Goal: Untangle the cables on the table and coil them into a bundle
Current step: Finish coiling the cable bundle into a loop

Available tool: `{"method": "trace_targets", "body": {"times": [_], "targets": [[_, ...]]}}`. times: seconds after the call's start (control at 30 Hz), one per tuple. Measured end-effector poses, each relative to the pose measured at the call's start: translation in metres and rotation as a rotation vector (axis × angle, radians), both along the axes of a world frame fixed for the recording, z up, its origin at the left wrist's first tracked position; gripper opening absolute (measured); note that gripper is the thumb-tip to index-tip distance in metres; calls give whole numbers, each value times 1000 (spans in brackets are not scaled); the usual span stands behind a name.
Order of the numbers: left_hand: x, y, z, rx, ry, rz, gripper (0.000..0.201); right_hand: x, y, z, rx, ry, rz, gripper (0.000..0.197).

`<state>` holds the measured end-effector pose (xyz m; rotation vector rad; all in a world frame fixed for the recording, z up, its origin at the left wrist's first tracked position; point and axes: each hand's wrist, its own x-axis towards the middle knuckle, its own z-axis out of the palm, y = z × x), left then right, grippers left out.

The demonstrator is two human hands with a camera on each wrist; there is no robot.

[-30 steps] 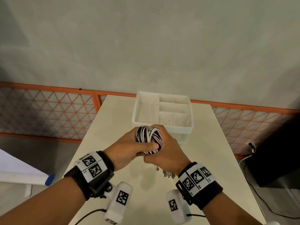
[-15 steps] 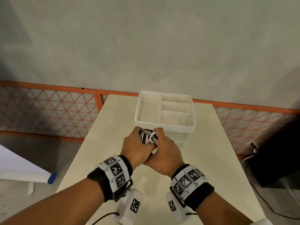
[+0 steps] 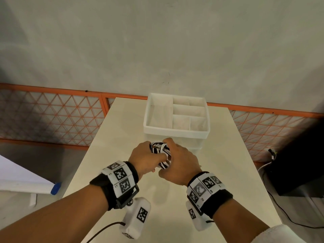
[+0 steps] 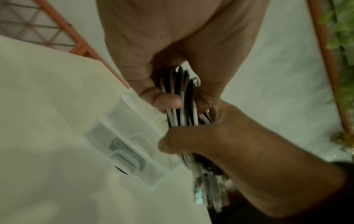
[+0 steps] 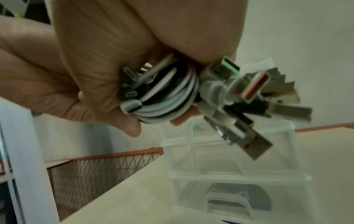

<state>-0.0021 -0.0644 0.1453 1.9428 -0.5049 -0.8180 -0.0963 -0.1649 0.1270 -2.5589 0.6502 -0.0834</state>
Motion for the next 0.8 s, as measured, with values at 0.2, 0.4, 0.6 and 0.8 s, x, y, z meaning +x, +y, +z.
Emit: {"method": "trace_targets", "body": {"times": [0.2, 0.4, 0.6, 0.8], "targets": [[-2, -5, -17, 121, -92, 87, 19, 3, 7, -15, -123, 48, 2, 65], [2, 5, -36, 29, 291, -199, 27, -9, -11, -31, 4, 188, -42, 58], [17, -15, -59, -104, 652, 32, 20, -17, -38, -35, 10, 232, -190, 67], [23, -63, -70, -122, 821, 256, 15, -24, -51, -31, -1, 208, -226, 62]]}}
